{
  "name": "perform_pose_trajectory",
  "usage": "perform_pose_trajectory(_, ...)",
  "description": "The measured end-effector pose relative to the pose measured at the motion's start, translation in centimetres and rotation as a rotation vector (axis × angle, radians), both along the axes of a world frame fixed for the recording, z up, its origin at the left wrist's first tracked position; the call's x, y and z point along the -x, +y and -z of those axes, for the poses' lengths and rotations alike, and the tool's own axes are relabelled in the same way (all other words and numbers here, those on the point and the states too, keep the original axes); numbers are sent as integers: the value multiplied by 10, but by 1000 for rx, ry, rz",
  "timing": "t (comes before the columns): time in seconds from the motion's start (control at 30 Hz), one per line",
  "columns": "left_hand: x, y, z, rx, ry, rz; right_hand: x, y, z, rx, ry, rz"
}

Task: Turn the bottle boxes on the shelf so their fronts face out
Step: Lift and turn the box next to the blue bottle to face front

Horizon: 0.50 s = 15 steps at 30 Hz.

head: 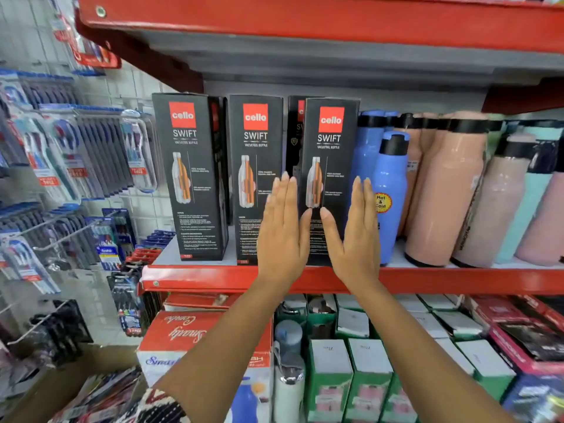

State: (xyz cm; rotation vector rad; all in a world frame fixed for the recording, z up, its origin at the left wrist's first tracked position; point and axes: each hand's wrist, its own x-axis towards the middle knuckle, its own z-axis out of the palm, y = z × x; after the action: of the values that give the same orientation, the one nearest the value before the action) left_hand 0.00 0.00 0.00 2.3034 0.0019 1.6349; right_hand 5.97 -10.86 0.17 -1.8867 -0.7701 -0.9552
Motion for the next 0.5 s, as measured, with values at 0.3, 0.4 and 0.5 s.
perform_pose_trajectory(0.3, -26, -8, 21, 490, 86, 271, -25, 5, 6, -21, 367, -278)
perform_pose_trajectory(0.4, -35, -11, 22, 613, 85, 282, -34, 12, 6, -83, 427, -343)
perform_pose_trajectory(0.5, -39, -12, 21, 667, 108, 260, -38, 13, 6, -124, 525, -382)
